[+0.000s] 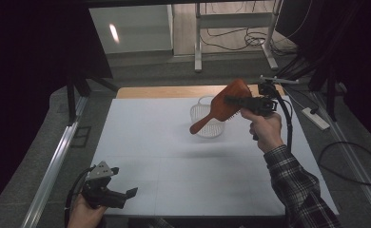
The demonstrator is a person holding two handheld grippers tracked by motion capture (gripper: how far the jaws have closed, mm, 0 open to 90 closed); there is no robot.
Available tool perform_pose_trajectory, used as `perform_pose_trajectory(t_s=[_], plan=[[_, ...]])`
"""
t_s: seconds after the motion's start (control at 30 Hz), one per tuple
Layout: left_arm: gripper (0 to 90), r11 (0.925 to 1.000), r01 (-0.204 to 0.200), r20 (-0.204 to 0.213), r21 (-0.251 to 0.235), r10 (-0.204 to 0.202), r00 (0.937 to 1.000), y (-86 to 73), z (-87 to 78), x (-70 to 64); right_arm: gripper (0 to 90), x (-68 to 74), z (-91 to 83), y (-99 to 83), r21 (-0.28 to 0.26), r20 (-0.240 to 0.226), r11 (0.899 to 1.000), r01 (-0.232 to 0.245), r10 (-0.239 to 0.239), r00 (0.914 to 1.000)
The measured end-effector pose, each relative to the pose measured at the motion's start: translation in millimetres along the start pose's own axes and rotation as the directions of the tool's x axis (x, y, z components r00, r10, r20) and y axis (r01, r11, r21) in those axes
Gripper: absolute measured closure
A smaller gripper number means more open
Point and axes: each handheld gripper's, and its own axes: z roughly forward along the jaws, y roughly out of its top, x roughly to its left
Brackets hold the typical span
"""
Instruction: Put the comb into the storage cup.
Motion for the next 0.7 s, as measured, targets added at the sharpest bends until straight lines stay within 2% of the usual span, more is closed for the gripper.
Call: perform_pose_trajectory(t_s=[0.2, 0.7], plan=[[0.0, 0.9999, 0.011, 0.005, -0.005, -0.011, 0.9999, -0.5, -0.4, 1.4, 56.5, -1.1, 1.1, 8.7, -0.014, 0.018, 1.0, -0.002, 0.002, 0.9998], [0.0, 1.0, 0.0, 0.004, 0.008, 0.0, 1.0, 0.3, 1.0, 0.4, 56.5, -12.4, 4.8, 27.6, -0.043, 0.075, 0.999, -0.006, 0.009, 0.9971]])
